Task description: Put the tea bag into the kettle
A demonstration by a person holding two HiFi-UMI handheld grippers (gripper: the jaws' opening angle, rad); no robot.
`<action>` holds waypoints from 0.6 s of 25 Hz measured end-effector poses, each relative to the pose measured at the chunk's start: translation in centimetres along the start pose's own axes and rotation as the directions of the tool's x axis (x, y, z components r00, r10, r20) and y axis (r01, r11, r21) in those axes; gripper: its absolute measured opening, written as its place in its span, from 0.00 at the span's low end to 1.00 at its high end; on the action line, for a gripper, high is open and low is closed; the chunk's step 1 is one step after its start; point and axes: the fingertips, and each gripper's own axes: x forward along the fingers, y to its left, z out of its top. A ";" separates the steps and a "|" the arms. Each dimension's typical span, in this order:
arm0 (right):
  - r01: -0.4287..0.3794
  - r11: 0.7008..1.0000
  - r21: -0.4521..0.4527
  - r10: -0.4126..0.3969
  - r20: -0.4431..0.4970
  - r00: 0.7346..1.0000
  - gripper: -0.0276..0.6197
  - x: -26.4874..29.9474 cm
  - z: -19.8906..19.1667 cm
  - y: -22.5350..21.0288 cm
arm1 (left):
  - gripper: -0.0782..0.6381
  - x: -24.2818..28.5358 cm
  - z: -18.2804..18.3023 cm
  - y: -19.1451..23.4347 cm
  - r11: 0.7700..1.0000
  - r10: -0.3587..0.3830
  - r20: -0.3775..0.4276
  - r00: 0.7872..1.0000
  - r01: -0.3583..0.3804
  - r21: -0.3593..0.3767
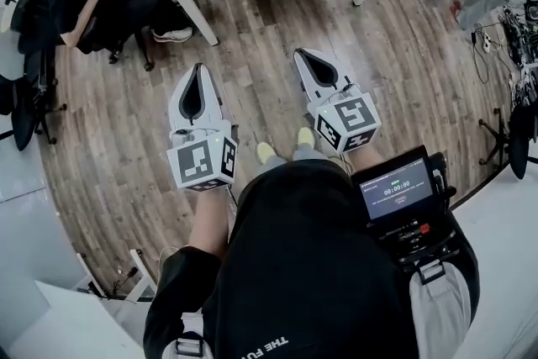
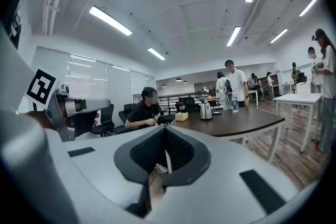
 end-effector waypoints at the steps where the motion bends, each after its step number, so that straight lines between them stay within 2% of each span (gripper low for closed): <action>1: -0.005 1.000 0.000 0.005 -0.001 1.000 0.05 0.1 0.0 0.4 | 0.09 -0.2 0.0 0.4 1.000 0.000 0.001 1.000 0.000 -0.002; 8: -0.043 0.999 0.015 0.043 -0.043 0.998 0.05 4.1 -0.8 1.4 | 0.09 2.4 -1.1 4.2 1.000 0.004 -0.022 1.000 -0.005 -0.030; 12: -0.025 0.999 0.024 0.026 -0.050 0.998 0.05 3.7 -1.2 1.4 | 0.09 2.3 -1.3 4.4 0.999 -0.004 -0.024 1.000 0.004 -0.035; 15: -0.022 0.999 0.031 0.024 -0.065 0.998 0.05 5.0 -1.7 0.1 | 0.09 4.2 -2.0 4.4 0.999 -0.007 -0.041 0.999 0.005 -0.036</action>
